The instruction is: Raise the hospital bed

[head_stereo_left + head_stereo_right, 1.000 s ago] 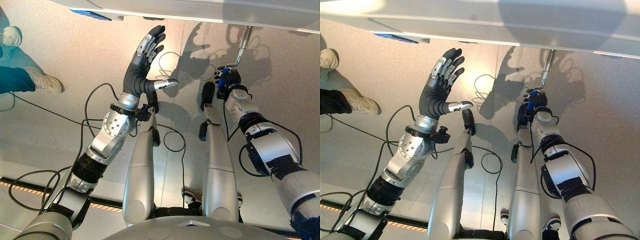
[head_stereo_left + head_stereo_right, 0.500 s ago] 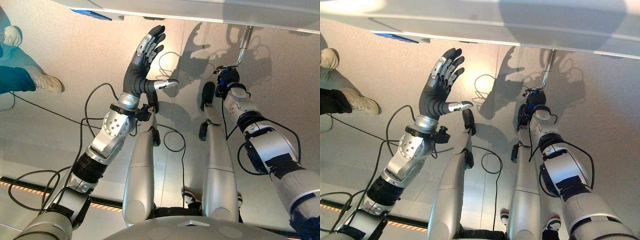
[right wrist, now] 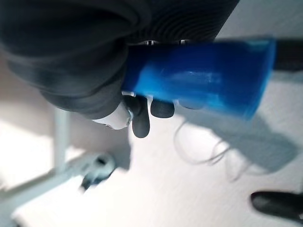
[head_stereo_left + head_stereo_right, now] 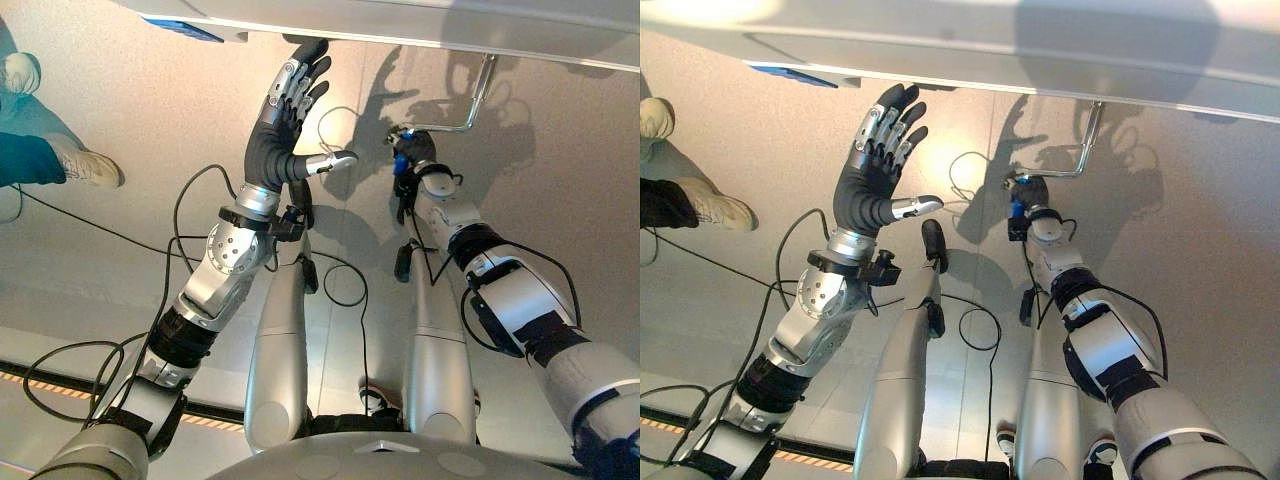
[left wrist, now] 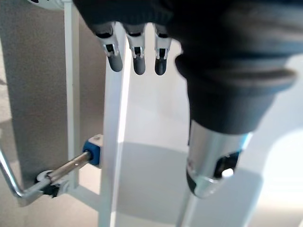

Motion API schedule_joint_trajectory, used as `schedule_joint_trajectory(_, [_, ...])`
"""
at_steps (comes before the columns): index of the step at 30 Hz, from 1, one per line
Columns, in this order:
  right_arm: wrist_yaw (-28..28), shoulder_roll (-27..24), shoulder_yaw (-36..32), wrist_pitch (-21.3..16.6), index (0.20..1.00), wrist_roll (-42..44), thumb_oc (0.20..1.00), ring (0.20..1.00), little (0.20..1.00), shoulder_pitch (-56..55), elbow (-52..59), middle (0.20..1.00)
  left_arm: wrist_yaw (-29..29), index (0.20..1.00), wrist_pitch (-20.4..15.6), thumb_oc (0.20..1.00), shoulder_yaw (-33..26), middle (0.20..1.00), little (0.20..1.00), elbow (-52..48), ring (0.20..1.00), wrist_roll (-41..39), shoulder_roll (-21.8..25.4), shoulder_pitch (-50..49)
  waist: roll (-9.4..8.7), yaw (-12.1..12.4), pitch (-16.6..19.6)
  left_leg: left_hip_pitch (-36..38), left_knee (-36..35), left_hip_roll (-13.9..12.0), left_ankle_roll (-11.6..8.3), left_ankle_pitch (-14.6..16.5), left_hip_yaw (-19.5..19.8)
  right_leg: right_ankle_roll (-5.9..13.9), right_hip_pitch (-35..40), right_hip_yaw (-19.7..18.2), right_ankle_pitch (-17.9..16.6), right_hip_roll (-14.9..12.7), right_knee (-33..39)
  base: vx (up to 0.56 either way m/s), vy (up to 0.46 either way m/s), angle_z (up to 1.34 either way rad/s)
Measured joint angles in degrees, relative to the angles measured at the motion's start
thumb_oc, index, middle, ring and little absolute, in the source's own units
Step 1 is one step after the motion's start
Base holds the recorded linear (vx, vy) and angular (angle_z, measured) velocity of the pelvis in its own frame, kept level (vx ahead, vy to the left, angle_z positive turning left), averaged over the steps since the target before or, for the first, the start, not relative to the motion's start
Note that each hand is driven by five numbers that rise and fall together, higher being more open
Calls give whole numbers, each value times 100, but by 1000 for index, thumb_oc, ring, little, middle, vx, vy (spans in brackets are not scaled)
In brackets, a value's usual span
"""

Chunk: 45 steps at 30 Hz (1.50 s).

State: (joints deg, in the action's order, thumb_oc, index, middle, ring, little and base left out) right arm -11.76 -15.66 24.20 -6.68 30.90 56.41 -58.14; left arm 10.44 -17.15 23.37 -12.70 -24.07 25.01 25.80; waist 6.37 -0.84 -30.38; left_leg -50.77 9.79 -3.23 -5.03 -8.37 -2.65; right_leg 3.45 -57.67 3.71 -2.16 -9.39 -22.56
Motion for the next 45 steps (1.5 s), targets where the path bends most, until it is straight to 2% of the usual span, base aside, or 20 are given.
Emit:
schedule_joint_trajectory(7, [16,-21,103,42,200,-13,200,200,200,-326,796,200,-2,1000,7,1000,-75,1000,1000,-2,1000,-48,-40,-105,2,-107,1,1,1,-37,-15,-6,1,-12,0,16,-6,21,8,-1,3,0])
schedule_joint_trajectory(9, [48,-104,146,105,200,211,200,200,200,-570,1493,200,-6,1000,10,1000,-201,1000,1000,-28,1000,-48,-43,-108,4,-138,2,4,-4,-42,-20,-2,-9,-14,-2,12,-4,24,15,0,0,0])
schedule_joint_trajectory(11, [123,-163,146,2,200,446,200,200,200,-862,1982,200,-2,1000,9,1000,-276,1000,1000,-41,1000,-108,-39,-112,5,-145,3,14,-7,-49,-20,-2,-16,-15,1,8,-5,26,19,0,0,0])
schedule_joint_trajectory(16, [354,-884,352,-26,200,1029,200,200,200,-1551,3402,200,-7,1000,5,1000,-381,1000,1000,-181,1000,-210,-11,-179,6,-123,4,18,-3,-43,-19,-3,-37,-21,-2,-9,-10,32,19,4,-13,0])
schedule_joint_trajectory(17, [455,-1206,288,-85,200,1137,200,200,200,-1969,3992,200,-45,1000,-11,1000,-428,1000,1000,-235,1000,-301,68,-308,5,-138,4,35,-7,-42,-18,-3,-47,-17,2,-20,-7,32,19,6,-31,-2])
schedule_joint_trajectory(20, [615,-1460,48,-151,200,1149,200,200,200,-2444,4539,200,-121,1000,-11,1000,-467,1000,1000,-288,1000,-373,263,-451,5,-131,3,70,-41,-40,-17,-2,-77,-12,-7,-75,-4,45,19,3,-33,-4])
schedule_joint_trajectory(26, [855,-1498,-643,-341,200,1218,200,200,200,-3293,5412,200,-282,1000,-86,1000,-795,1000,1000,-458,1000,-366,410,-801,1,-149,0,107,-110,-41,-15,-2,-190,-2,-57,-179,3,64,25,-3,-45,-5])
schedule_joint_trajectory(27, [918,-1491,-690,-441,200,1283,200,200,200,-3405,5472,200,-307,1000,-91,1000,-898,1000,1000,-472,1000,-367,435,-923,1,-184,0,112,-116,-40,-15,-1,-200,-5,-66,-188,-1,68,30,-4,-47,-5])
schedule_joint_trajectory(38, [1145,-1191,-855,-554,200,1529,200,200,200,-3600,5623,200,-513,1000,-125,1000,-972,1000,1000,-649,1000,-378,363,-1106,-8,-300,-5,309,-305,-53,-15,-1,-416,-6,-110,-410,-4,137,22,-8,-49,-7])
schedule_joint_trajectory(44, [920,-1158,-1115,-710,200,1088,200,200,200,-3758,5517,200,-574,1000,-126,1000,-1013,1000,1000,-650,1000,-400,359,-1109,-33,-315,-13,318,-306,-40,-12,0,-429,4,-106,-445,-7,138,23,2,-41,0])
schedule_joint_trajectory(45, [816,-1160,-1245,-884,200,784,200,200,200,-3753,5202,200,-595,1000,-127,1000,-1011,1000,1000,-650,1000,-423,359,-1112,-55,-321,-15,322,-306,-35,-9,0,-439,18,-106,-465,-8,139,29,0,0,0])
